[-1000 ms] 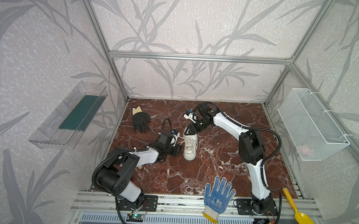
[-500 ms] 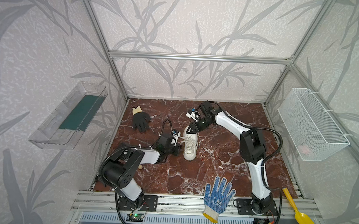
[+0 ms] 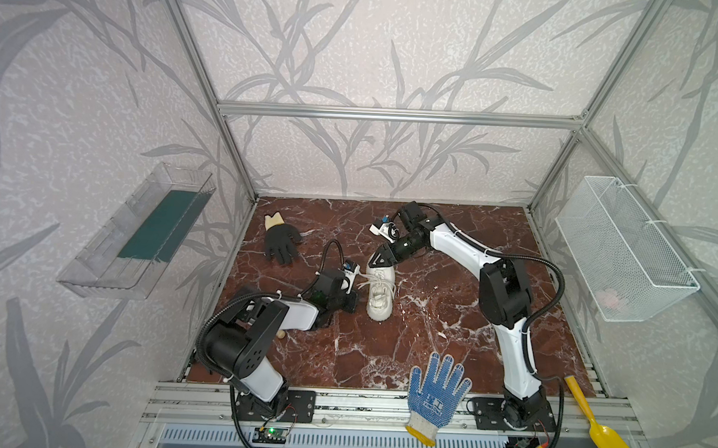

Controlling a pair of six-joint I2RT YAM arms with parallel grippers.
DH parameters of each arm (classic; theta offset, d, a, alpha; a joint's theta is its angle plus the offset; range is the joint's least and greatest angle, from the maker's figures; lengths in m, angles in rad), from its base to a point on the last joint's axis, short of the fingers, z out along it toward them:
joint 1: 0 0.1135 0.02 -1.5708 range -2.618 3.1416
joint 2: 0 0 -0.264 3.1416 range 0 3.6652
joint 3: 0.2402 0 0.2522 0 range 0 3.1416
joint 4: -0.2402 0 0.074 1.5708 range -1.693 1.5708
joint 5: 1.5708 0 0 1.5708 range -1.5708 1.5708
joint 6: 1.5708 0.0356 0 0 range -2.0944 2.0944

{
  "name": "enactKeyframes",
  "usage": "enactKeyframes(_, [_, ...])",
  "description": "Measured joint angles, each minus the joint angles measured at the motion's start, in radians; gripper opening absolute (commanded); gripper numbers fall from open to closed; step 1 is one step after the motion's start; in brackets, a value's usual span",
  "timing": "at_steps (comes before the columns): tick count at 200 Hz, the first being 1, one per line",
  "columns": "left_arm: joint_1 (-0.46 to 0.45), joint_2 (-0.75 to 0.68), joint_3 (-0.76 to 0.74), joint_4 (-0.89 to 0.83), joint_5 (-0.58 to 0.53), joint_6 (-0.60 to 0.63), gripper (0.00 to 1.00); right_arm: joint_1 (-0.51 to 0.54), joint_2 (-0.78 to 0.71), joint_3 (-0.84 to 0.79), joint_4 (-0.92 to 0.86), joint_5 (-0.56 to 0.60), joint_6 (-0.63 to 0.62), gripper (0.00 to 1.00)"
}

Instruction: Tie the shoes

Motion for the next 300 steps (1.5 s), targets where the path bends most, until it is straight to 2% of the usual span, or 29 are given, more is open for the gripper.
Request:
enactKeyframes(72, [0.039,0.037,0.087,-0.08,0.034,-0.006,0.0,0.018,0.109,0.041,-0.001,-0.06,0.021,0.48])
enactKeyframes(162, [0.084,0.142,0.242,-0.171,0.114,-0.014,0.0,0.031,0.114,0.052,-0.056,-0.211,-0.034,0.45])
enactKeyframes(244, [0.109,0.209,0.385,-0.213,0.205,0.024,0.0,0.031,0.111,0.049,-0.086,-0.197,-0.056,0.46])
enactKeyframes(300, [0.116,0.223,0.457,-0.265,0.267,0.078,0.0,0.03,0.047,-0.008,-0.082,-0.153,-0.063,0.47])
